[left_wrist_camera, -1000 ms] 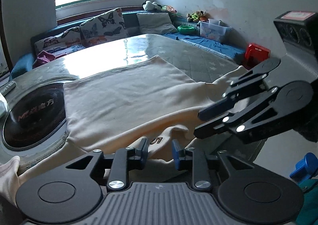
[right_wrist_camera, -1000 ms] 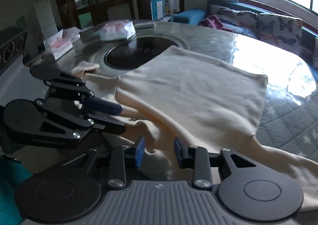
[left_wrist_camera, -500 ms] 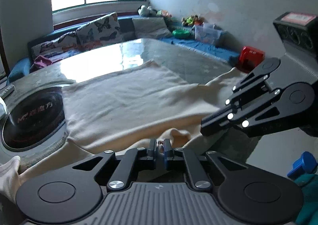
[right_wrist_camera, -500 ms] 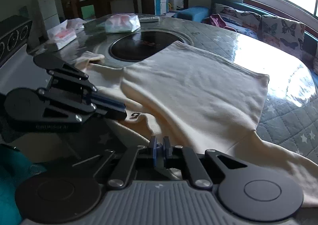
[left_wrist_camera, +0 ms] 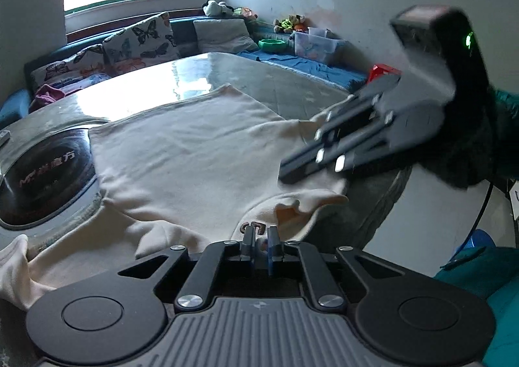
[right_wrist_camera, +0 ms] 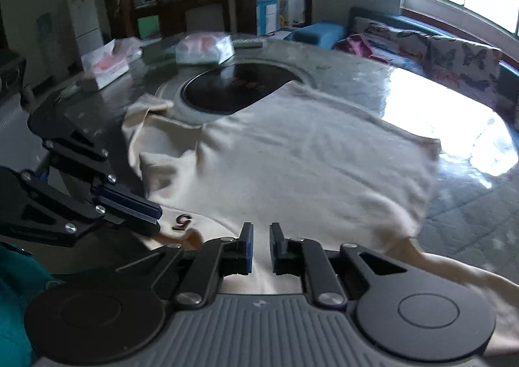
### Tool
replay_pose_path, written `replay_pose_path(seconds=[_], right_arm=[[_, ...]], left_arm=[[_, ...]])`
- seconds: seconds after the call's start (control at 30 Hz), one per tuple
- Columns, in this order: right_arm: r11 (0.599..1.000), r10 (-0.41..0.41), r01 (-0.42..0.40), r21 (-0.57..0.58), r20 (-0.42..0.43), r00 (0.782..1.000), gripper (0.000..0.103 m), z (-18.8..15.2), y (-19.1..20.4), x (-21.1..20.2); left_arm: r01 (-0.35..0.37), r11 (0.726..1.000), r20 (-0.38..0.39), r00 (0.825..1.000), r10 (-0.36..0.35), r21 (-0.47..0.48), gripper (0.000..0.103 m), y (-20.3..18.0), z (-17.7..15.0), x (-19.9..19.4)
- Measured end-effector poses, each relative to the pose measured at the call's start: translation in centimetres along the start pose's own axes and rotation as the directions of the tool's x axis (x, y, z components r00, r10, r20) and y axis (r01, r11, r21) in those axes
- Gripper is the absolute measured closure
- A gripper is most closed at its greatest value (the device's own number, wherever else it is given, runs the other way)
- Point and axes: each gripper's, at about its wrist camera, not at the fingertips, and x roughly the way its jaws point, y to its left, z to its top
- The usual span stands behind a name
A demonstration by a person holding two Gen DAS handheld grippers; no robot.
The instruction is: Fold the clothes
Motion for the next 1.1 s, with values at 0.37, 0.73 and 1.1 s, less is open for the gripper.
replay_pose_path(seconds=[0.37,0.73,1.1], right_arm=[[0.996,0.073,-0.076,-0.054,-0.051,0.996,0.091,-0.8,1.5,0.6],[0.983,-0.121,0.118,0.140,0.017,0.992,0.087,0.3,-6.5,-0.2],[0.957,-0.194,0.198,0.213,-0.039,0.980,0.086,0.8,-11.6,2.8]], left_arm=[[-0.047,0.991,0.005,0.999,0.048,-0.126,0.094,3.0,1.8,2.6],[-0.090,0.978,-0.027,0.996,0.087,-0.186,0.093,5.7,1.5,3.9],[-0.207,0.930,-0.060,0.978,0.198,-0.305,0.093,10.7,2.3,5.4]])
